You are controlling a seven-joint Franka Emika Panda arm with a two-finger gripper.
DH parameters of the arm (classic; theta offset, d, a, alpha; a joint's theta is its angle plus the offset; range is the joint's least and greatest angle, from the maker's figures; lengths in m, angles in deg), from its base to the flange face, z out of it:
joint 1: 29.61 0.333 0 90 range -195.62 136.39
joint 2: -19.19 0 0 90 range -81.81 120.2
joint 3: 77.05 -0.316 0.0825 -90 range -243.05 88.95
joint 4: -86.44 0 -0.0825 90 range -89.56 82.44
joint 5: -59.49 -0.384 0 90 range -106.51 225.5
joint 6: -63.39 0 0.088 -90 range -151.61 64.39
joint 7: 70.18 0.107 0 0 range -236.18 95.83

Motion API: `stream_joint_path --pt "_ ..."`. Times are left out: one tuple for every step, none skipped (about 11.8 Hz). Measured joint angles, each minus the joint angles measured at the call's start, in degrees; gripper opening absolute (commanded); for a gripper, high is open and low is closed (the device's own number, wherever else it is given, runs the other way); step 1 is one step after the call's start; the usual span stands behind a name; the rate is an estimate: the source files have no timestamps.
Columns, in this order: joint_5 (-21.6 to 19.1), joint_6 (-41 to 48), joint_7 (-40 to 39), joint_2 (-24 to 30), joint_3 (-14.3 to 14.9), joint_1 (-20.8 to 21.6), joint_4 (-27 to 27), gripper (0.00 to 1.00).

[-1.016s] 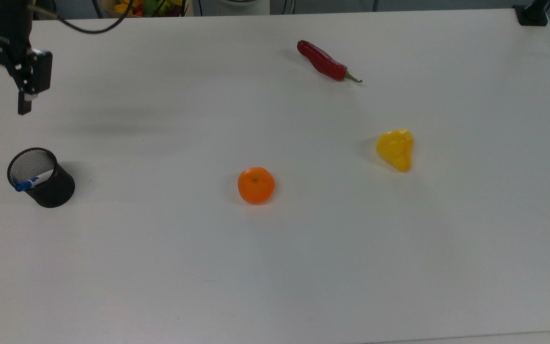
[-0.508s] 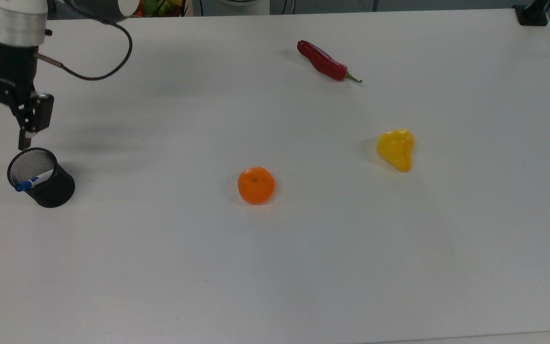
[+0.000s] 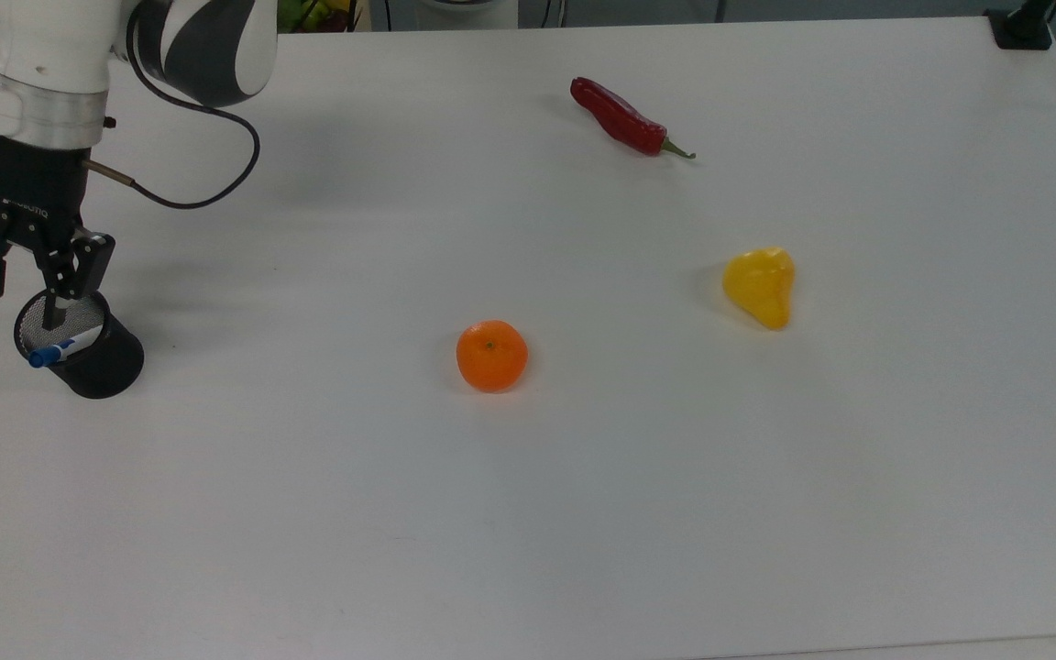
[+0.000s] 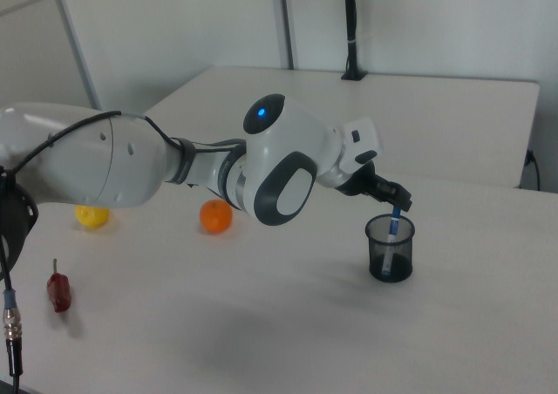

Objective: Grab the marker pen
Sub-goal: 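Close the gripper on the blue-capped white marker inside the cup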

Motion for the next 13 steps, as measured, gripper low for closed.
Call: stream_joint_path --pt "0.0 -0.05 0.02 -0.65 0.0 0.04 0.27 0.61" --pt "0.0 -0.06 0.03 -1.4 0.0 0.11 0.81 0.61" --pt "0.0 -0.06 0.03 -2.02 -0.01 0.17 1.29 0.61" --pt "0.0 -0.06 0.03 -2.37 -0.01 0.19 1.56 0.61" --pt "0.0 -0.06 0.03 -2.78 -0.02 0.21 1.91 0.61" --pt "0.0 -0.06 0.03 -3.31 -0.04 0.24 2.35 0.61" --pt "0.0 -0.07 0.03 -4.18 -0.07 0.26 3.33 0.61" --pt "0.0 -0.07 0.04 -4.72 -0.1 0.27 4.02 0.61" --pt "0.0 -0.07 0.04 -5.19 -0.15 0.28 4.58 0.61" --pt "0.0 -0.07 0.04 -5.7 -0.26 0.3 5.28 0.61" --pt "0.0 -0.07 0.04 -6.13 -0.35 0.36 5.81 0.61" --pt "0.0 -0.07 0.04 -6.82 -0.4 0.63 6.52 0.59" --pt "0.0 -0.08 0.04 -7.42 -0.4 0.93 7.02 0.55"
